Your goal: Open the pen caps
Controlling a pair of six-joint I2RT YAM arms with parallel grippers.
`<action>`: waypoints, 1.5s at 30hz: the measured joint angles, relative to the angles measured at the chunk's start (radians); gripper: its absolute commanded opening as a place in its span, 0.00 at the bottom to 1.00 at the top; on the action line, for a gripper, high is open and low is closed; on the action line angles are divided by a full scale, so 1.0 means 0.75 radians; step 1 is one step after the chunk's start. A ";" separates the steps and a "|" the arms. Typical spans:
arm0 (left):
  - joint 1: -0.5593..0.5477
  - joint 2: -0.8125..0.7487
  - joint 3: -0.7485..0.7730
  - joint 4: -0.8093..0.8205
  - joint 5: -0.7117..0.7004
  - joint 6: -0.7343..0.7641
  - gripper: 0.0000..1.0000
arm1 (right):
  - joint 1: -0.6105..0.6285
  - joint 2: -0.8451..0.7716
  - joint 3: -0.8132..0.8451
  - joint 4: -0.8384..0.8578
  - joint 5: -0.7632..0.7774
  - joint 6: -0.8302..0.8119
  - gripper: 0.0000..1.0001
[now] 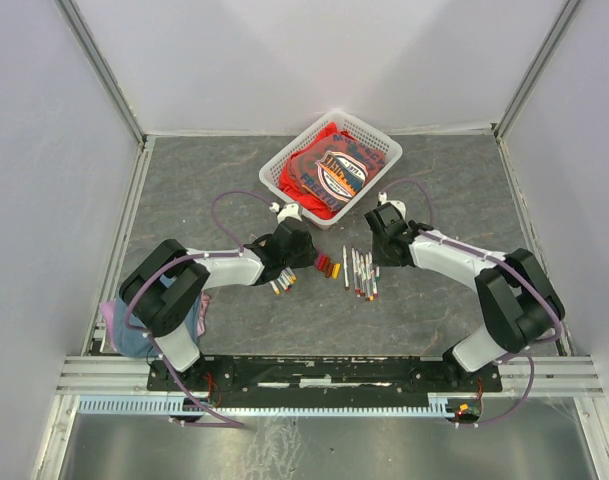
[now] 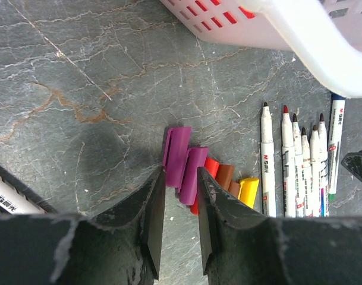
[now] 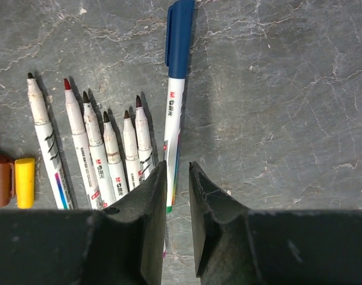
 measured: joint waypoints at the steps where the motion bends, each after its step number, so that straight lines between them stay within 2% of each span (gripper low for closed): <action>1: 0.000 -0.001 0.000 0.001 0.000 0.000 0.36 | -0.003 0.013 0.003 -0.001 0.001 0.001 0.28; 21: 0.000 -0.006 0.000 0.001 0.000 0.001 0.36 | -0.032 0.142 0.046 0.050 -0.004 0.004 0.27; 23: 0.000 -0.007 0.000 0.001 0.000 0.000 0.37 | -0.032 0.144 0.047 0.054 -0.005 0.004 0.23; 27: 0.000 -0.018 0.000 0.001 0.000 0.000 0.39 | -0.032 0.145 0.047 0.058 -0.009 0.004 0.07; 31: 0.000 -0.043 0.000 0.001 0.001 0.000 0.41 | -0.032 0.145 0.046 0.060 -0.009 0.006 0.01; 39: 0.000 -0.105 -0.002 0.003 0.007 0.000 0.44 | -0.033 0.102 0.009 0.064 -0.005 0.002 0.01; 45: 0.000 -0.160 -0.016 0.037 0.049 -0.001 0.46 | -0.035 -0.035 -0.041 0.058 -0.027 -0.015 0.01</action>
